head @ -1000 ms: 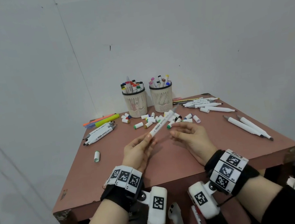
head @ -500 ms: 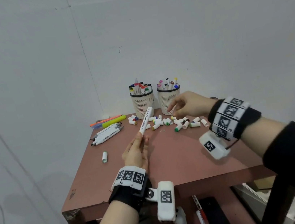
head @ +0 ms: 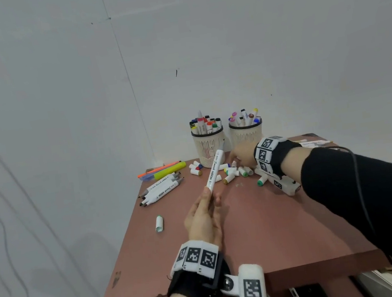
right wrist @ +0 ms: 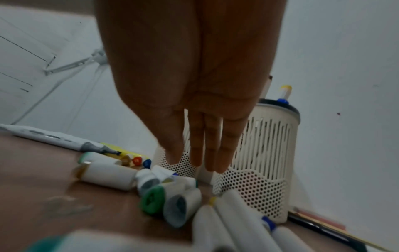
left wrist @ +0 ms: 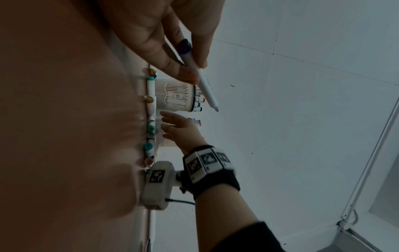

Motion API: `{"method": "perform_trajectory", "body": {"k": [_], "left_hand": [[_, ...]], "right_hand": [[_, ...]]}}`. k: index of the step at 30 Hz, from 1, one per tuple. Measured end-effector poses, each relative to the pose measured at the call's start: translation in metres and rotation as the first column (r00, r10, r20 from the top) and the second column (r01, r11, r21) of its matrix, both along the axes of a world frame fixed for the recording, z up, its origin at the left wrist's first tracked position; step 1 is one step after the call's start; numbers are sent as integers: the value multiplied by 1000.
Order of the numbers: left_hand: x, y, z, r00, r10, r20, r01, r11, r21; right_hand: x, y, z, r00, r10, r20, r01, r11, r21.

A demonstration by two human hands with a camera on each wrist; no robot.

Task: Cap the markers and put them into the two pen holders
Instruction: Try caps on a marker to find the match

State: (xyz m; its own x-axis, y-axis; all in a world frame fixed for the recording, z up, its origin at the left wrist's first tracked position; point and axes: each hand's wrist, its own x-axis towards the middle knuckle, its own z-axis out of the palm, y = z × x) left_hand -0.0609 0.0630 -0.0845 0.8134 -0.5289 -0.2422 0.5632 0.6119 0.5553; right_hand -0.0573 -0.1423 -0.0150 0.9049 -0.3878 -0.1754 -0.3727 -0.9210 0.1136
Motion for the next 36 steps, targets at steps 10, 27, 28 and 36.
{"method": "perform_trajectory", "body": {"k": [10,27,28,36], "left_hand": [[3,-2,-1,1000,-16,-20,16,1000,-8],[3,0,1,999,-35,-7,35,999,15],[3,0,0,999,-35,-4,36,999,16],[2,1,-1,997,-61,44,61,998,16]], "right_hand": [[19,-18,-6,996,16,-83,-15,1000,11],[-61,-1,20,927,91,363,-155,977,149],[-70,3,22,910,93,404,-169,973,157],[-120,33,13,810,-145,568,-107,916,386]]}}
